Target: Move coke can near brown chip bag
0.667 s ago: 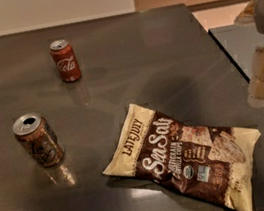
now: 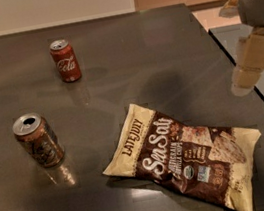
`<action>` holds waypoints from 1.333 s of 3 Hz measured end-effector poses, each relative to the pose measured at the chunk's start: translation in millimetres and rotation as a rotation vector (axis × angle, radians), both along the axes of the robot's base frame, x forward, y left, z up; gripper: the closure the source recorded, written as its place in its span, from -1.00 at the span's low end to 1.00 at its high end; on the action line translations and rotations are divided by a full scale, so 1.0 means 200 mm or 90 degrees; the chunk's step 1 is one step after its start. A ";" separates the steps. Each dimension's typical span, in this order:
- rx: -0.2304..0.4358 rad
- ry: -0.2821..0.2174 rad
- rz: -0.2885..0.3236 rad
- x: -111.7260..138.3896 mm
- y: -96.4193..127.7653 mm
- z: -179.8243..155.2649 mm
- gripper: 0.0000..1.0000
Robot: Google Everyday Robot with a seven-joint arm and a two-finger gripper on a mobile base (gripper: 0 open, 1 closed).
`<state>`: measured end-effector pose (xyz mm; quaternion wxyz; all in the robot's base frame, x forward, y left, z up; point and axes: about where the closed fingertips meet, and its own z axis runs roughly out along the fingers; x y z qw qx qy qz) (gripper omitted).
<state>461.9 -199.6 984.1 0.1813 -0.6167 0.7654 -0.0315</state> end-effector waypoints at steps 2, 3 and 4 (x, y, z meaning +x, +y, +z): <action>0.068 -0.055 0.097 0.44 0.41 0.11 -1.00; 0.098 -0.075 0.125 0.66 0.64 0.11 -1.00; 0.118 -0.081 0.124 0.86 0.83 0.05 -1.00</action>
Offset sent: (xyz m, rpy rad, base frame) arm 0.1450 0.1424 0.0345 0.1817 -0.1360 0.2495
